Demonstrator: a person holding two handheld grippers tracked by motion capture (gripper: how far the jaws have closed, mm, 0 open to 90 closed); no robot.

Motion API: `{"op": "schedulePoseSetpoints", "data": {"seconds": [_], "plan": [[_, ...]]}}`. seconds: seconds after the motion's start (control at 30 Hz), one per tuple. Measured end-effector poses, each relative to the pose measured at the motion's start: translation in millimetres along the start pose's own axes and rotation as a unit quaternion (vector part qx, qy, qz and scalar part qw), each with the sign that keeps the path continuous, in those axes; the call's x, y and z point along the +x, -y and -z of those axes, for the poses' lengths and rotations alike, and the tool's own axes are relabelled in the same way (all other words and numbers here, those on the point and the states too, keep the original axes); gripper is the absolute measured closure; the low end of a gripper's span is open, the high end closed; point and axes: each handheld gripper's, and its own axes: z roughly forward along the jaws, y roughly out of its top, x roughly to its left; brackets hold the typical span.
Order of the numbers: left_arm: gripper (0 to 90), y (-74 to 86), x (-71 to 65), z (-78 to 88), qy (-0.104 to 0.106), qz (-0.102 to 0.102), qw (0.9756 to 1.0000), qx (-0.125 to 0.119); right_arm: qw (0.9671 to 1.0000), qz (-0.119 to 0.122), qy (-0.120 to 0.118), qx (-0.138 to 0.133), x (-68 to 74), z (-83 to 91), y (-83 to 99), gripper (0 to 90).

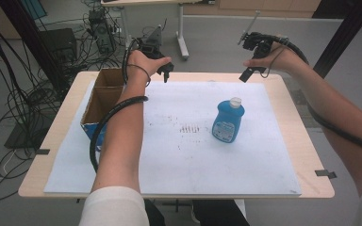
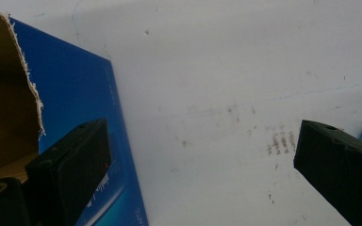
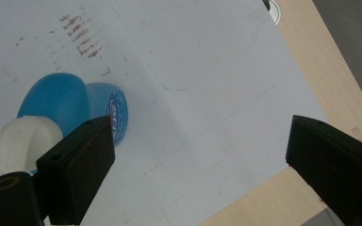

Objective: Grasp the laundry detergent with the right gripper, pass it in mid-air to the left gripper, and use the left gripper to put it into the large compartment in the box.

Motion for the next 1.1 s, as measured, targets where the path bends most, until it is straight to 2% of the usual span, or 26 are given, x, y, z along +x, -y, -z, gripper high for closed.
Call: {"op": "schedulePoseSetpoints", "data": {"seconds": [0.3, 0.47, 0.63, 0.7, 0.77, 0.87, 0.9, 0.97, 1.0, 1.1], "plan": [[5.1, 4.6, 3.2, 2.5, 0.002, 0.001, 1.0000, -0.001, 1.0000, -0.005, -0.006, 0.000, 4.0, 6.6, 24.7, 8.3], [5.1, 6.5, 3.9, 7.1, 0.001, -0.003, 1.0000, -0.004, 0.9999, 0.001, -0.010, -0.002, 8.1, 11.8, 39.8, 8.1], [5.1, 8.9, 2.5, 7.9, 0.002, -0.005, 1.0000, -0.004, 0.9998, 0.001, -0.016, -0.011, 14.8, 16.2, 56.4, 7.5], [5.1, 10.0, 1.7, 8.0, 0.002, -0.006, 1.0000, -0.004, 0.9997, 0.003, -0.021, -0.016, 21.6, 16.4, 69.8, 6.7], [5.1, 11.2, 1.0, 8.7, 0.002, -0.007, 1.0000, -0.004, 0.9996, 0.003, -0.024, -0.016, 23.1, 16.0, 72.9, 6.6], [5.1, 13.0, 0.0, 10.8, 0.001, -0.009, 0.9999, -0.006, 0.9993, 0.005, -0.028, -0.024, 32.7, 12.4, 91.8, 5.8], [5.1, 13.7, -0.5, 11.0, 0.000, -0.006, 1.0000, -0.008, 0.9993, 0.005, -0.028, -0.024, 32.7, 12.4, 91.8, 5.8], [5.1, 15.5, -1.2, 13.2, -0.001, -0.010, 0.9999, -0.007, 0.9988, 0.001, -0.031, -0.038, 38.8, 8.5, 105.6, 5.8], [5.2, 15.5, -1.2, 13.2, -0.001, -0.010, 0.9999, -0.007, 0.9988, 0.001, -0.031, -0.038, 38.8, 8.5, 105.6, 5.8], [5.1, 17.5, -3.1, 14.3, 0.000, -0.012, 0.9999, -0.008, 0.9976, -0.005, -0.037, -0.059, 47.2, 2.7, 120.6, 5.8]]}}
